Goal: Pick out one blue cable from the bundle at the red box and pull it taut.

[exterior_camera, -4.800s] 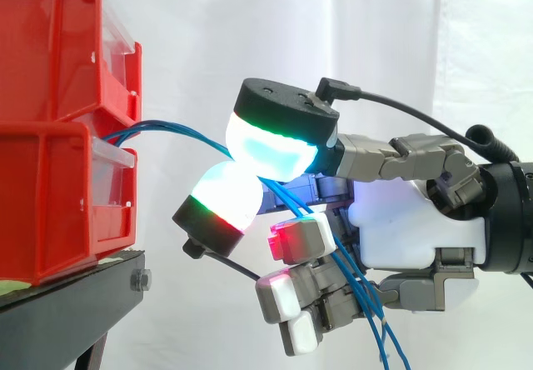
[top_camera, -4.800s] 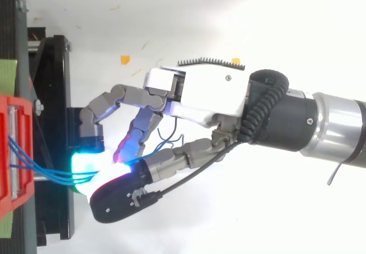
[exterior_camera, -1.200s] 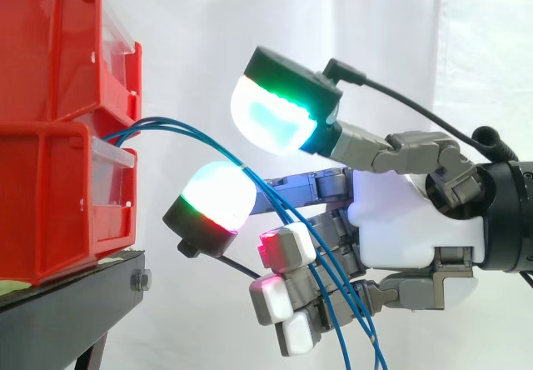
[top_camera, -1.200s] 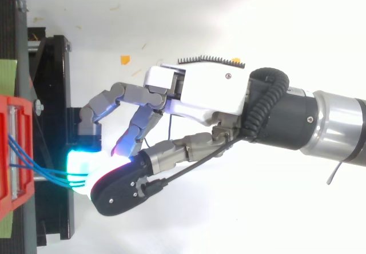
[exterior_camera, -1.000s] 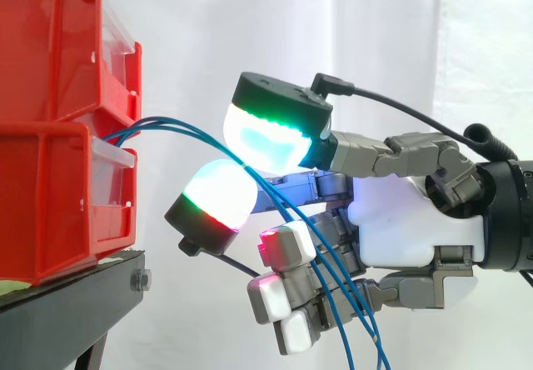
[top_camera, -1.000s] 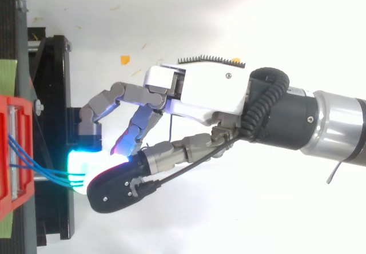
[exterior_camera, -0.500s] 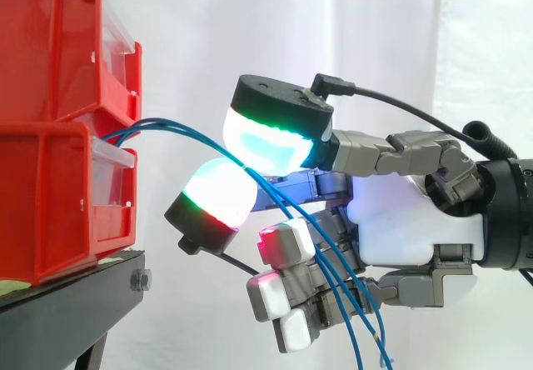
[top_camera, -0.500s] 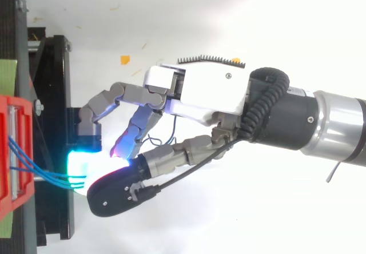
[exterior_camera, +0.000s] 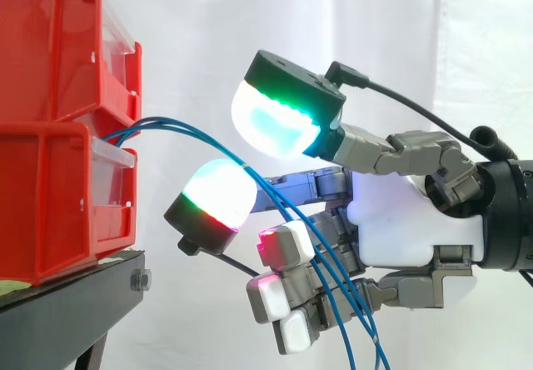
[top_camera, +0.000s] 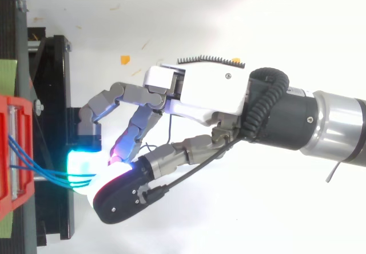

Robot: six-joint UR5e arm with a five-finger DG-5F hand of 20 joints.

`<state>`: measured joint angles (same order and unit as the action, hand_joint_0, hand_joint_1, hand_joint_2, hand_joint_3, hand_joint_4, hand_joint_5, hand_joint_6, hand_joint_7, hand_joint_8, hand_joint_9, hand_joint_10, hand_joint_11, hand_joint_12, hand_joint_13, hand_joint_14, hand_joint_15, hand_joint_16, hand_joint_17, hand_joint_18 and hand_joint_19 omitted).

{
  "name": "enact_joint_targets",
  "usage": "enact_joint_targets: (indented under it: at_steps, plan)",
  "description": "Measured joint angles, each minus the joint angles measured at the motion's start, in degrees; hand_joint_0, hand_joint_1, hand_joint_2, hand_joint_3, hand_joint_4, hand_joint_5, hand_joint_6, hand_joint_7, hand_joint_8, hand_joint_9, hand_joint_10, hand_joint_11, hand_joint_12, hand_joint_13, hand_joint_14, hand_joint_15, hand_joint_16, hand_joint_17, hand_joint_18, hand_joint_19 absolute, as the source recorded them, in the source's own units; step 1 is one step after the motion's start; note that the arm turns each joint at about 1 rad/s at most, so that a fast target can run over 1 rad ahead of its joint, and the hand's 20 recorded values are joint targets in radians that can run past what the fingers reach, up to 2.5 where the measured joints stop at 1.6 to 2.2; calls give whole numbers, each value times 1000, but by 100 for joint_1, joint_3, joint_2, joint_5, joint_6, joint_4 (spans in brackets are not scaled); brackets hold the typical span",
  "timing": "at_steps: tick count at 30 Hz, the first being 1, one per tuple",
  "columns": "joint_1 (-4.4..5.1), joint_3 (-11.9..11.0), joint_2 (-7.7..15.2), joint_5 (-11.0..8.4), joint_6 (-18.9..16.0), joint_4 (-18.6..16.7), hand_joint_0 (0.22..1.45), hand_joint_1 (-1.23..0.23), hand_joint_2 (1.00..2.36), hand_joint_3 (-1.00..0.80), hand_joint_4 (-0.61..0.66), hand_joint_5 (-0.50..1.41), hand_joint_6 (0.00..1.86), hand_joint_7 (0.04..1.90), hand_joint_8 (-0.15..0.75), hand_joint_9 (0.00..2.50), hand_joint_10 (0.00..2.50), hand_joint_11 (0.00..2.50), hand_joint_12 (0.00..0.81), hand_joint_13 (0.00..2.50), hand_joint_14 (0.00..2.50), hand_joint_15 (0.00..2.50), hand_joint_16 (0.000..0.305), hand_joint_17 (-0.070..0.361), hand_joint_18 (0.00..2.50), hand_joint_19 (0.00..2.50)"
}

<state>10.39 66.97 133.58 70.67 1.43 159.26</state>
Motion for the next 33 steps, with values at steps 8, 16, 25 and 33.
enact_joint_targets:
  at_steps: [8,16,25,33]
  plan:
    - [-1,-3,-3,0,-2,12,644,-830,1022,-133,23,-88,920,1022,315,1245,35,885,382,1037,24,660,53,119,871,687]
    - [-2,-5,-2,0,-2,25,788,-869,1010,-379,-99,-109,958,1130,302,1236,34,892,367,1038,27,674,50,113,871,697]
    - [-2,-8,-5,-1,-9,37,789,-878,1000,-500,-149,-104,967,1178,297,1278,36,904,364,1073,28,662,49,111,931,668]
    - [-2,-8,-7,-1,-11,64,774,-923,1000,-500,-171,-88,959,1199,299,1335,38,908,354,1108,26,671,48,109,974,650]
